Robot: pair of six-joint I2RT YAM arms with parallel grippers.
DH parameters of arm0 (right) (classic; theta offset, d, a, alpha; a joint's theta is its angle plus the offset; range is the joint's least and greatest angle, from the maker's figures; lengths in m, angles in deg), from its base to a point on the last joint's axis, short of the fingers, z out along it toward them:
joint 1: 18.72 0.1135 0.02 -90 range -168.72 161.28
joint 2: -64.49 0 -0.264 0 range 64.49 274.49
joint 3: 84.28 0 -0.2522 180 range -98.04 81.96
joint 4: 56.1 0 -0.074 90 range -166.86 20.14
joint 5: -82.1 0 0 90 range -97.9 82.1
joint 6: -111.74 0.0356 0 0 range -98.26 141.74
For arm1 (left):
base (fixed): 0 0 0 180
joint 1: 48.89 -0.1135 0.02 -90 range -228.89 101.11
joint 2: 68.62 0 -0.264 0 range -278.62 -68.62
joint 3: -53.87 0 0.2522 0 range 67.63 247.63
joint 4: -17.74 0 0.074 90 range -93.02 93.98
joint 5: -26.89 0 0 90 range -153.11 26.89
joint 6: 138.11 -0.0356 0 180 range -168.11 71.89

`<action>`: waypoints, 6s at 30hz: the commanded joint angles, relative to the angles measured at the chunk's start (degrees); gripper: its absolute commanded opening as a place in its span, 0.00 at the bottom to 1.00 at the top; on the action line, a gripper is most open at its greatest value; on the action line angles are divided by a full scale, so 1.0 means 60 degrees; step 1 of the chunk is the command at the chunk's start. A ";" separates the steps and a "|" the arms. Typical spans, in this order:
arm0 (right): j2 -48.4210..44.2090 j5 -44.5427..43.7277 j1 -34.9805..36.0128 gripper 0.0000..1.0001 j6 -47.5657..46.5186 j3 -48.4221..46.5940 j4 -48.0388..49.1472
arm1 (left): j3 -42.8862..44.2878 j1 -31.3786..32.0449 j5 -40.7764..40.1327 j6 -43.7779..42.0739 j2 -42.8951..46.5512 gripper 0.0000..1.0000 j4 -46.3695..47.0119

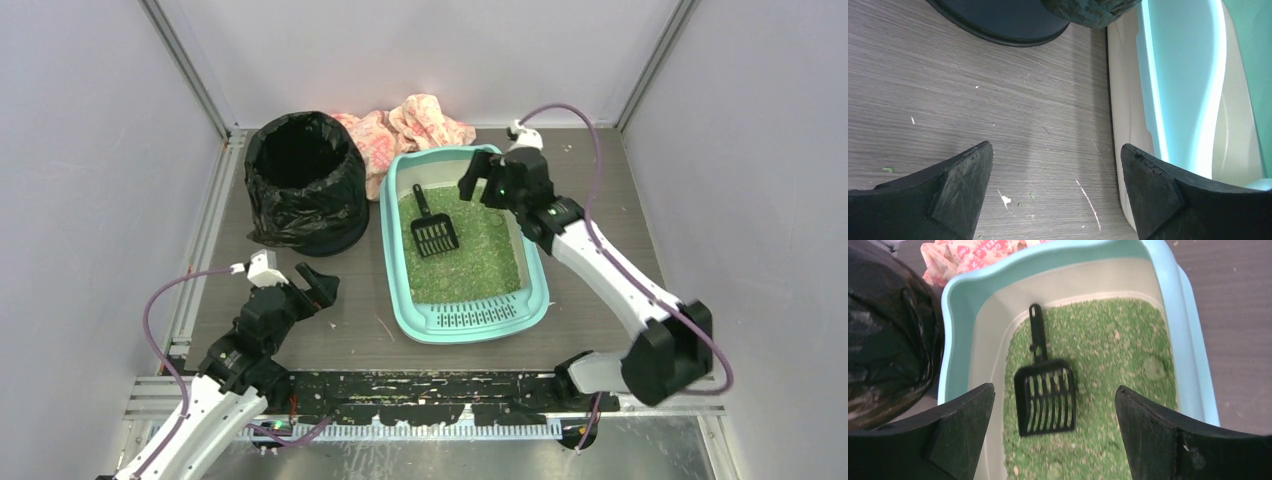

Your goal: Clean the litter box

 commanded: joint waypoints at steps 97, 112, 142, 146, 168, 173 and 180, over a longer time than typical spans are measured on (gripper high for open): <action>0.1420 -0.2336 0.3313 0.01 -0.2109 -0.1985 0.1612 | 0.1588 0.0427 0.4562 -0.0264 -0.4180 0.98 0.7914; 0.2333 -0.2323 0.4150 0.01 -0.2115 -0.3213 0.1991 | 0.2273 0.2179 0.3826 -0.0579 -0.5423 0.98 0.8385; 0.1711 -0.1533 0.4938 0.01 -0.1930 -0.2763 0.1946 | 0.2636 0.2840 0.2884 -0.0774 -0.6293 0.00 0.8340; 0.1753 -0.1772 0.4938 0.01 -0.2023 -0.2706 0.1835 | 0.2754 0.2831 0.2859 -0.0831 -0.6277 0.00 0.8070; -0.1723 0.1592 0.3292 1.00 -0.3040 -0.1341 0.0587 | 0.3597 0.2831 0.4940 -0.3094 -0.4920 0.00 0.4017; -0.2278 0.5031 0.2205 1.00 -0.3418 -0.1686 -0.0744 | 0.3677 0.2834 0.6003 -0.3675 -0.4554 0.00 0.3470; -0.2541 0.7566 0.2191 1.00 -0.4081 -0.1886 -0.2477 | 0.3893 0.2842 0.7309 -0.4277 -0.4662 0.00 0.2950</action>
